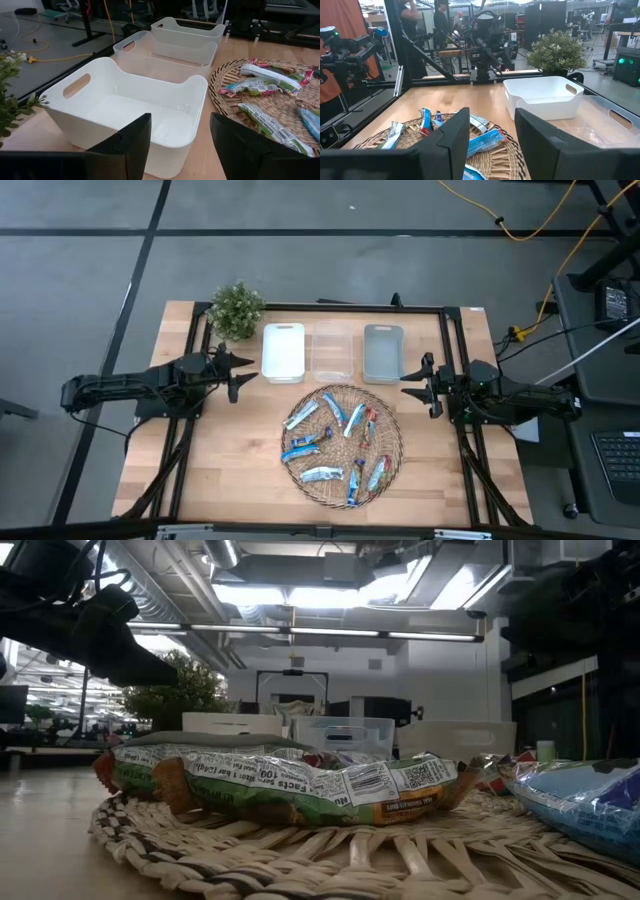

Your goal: Pick and place Granola Bars by type

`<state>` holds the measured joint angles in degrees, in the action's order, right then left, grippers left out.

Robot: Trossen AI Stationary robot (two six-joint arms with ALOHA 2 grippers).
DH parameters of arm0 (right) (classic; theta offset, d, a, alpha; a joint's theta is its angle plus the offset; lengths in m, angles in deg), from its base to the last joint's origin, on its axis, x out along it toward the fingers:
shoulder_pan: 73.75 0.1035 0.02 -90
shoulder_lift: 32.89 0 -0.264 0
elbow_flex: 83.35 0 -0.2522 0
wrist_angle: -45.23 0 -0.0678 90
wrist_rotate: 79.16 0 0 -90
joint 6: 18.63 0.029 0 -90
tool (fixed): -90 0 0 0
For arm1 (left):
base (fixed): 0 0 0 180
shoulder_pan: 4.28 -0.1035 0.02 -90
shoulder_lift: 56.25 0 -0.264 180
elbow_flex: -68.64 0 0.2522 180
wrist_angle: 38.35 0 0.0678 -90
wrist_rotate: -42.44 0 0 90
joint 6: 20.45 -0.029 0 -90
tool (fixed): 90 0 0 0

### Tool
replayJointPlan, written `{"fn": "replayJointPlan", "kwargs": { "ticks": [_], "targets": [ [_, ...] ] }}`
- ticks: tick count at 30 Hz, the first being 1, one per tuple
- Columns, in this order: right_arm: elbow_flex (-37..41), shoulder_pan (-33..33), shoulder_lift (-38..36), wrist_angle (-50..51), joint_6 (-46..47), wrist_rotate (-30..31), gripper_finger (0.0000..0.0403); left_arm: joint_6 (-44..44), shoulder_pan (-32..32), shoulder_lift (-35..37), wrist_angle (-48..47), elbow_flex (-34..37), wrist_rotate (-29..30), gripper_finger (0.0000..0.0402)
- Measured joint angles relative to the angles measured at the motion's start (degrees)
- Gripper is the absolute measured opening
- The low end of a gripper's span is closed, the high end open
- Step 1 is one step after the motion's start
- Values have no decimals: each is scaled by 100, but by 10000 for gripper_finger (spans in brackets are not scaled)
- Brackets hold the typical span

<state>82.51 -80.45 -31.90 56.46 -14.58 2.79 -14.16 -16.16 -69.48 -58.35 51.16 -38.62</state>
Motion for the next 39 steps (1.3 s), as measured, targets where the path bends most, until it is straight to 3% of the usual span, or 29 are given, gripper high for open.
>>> {"fn": "replayJointPlan", "kwargs": {
  "ticks": [28, 39],
  "targets": [
    [0, 2, 0, -64, 169, 79, 160, 0, 0, -1, 1, -1, 5, 195],
    [0, 2, -2, 17, 313, 88, 160, 148, 0, 0, 450, -1, 42, 196]
  ]
}}
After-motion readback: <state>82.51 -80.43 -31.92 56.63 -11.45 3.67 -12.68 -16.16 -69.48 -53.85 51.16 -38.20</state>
